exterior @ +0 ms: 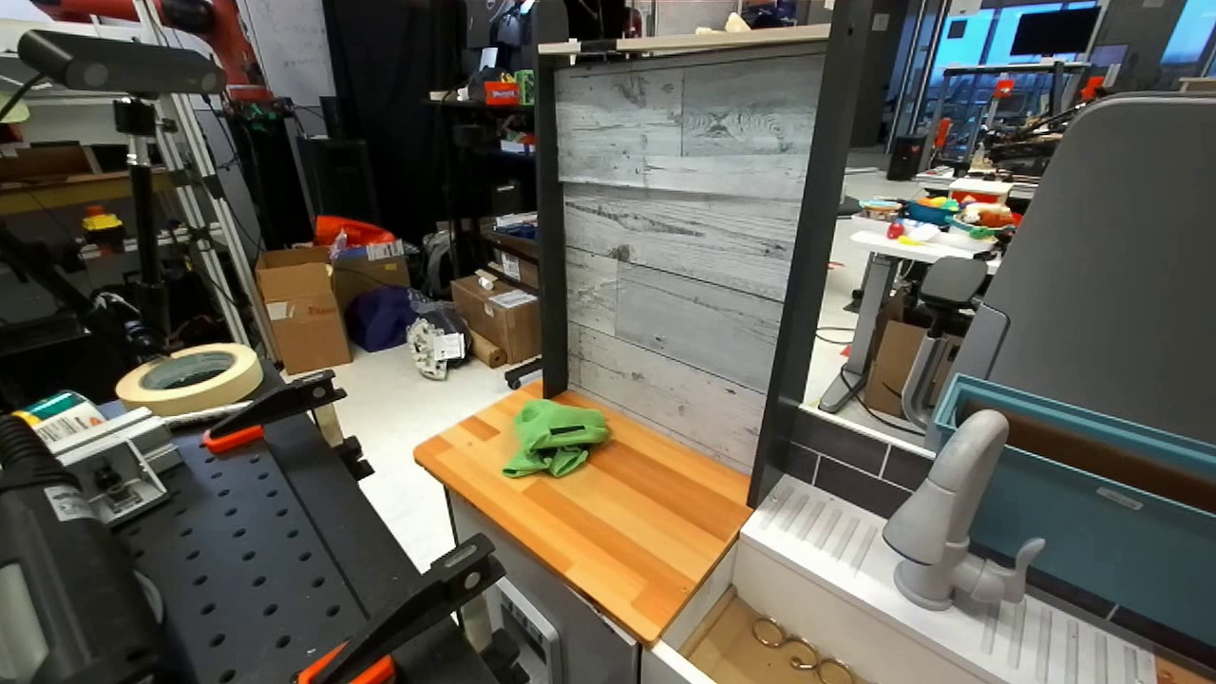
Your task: Unfold the towel
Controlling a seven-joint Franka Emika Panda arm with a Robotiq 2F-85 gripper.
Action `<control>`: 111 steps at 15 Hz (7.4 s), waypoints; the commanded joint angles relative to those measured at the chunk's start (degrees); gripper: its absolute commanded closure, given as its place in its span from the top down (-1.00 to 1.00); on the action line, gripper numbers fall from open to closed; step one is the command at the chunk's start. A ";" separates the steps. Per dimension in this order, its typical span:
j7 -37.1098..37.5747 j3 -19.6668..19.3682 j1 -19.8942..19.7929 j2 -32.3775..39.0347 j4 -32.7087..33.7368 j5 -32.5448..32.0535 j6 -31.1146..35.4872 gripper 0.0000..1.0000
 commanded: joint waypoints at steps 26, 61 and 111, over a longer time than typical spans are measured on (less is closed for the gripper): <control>27.68 -2.63 7.26 46.98 9.12 -16.23 32.10 1.00; 25.65 -5.69 14.06 71.98 32.97 0.11 34.12 -0.53; 10.65 -8.05 26.12 72.52 31.20 -10.52 44.73 -0.31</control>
